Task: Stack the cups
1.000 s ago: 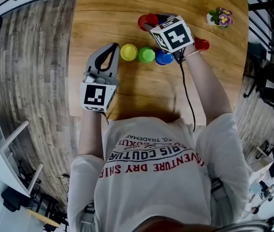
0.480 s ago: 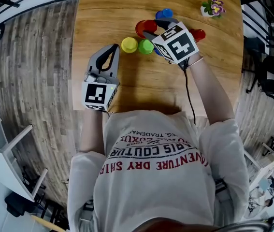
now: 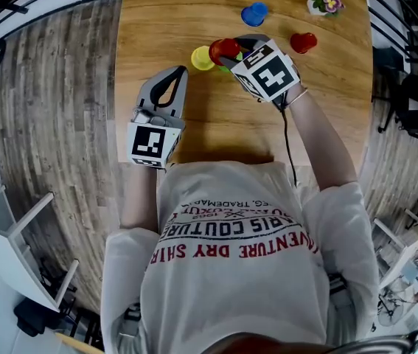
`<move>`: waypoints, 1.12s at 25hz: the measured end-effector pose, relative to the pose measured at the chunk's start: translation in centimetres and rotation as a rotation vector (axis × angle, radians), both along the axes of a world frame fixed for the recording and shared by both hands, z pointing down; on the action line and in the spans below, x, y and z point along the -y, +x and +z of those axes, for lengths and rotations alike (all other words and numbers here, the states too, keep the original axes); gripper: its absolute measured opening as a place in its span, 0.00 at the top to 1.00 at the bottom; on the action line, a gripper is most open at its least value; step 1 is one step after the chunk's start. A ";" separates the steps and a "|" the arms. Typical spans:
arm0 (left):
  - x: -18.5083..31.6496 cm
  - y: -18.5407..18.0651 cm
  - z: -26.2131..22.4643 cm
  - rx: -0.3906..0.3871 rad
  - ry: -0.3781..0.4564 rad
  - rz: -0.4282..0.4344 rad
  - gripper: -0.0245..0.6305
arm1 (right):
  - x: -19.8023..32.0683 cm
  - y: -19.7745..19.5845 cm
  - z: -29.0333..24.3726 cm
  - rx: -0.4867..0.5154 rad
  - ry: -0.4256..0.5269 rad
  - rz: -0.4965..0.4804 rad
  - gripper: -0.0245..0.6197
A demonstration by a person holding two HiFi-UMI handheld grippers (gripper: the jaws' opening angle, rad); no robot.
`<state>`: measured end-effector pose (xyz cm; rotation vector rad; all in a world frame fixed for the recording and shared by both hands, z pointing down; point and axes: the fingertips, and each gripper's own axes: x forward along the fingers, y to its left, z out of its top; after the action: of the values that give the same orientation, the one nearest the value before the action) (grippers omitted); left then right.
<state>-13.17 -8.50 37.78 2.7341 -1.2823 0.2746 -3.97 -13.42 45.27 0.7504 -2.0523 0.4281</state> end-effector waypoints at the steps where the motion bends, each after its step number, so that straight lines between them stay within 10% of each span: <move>1: -0.1 -0.2 0.0 0.000 0.001 0.007 0.94 | -0.1 -0.2 0.1 -0.005 -0.002 0.005 0.60; 17: 0.7 -1.3 -0.6 0.000 0.023 0.071 0.94 | -0.2 -1.3 -2.3 0.115 0.056 0.098 0.49; 28: 1.1 2.7 0.5 0.005 -0.021 -0.003 0.94 | 2.8 8.1 -2.6 0.133 0.136 0.232 0.49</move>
<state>-10.46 -9.56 38.26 2.7156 -1.2774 0.2930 4.09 -16.23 42.70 1.0734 -2.1427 0.4832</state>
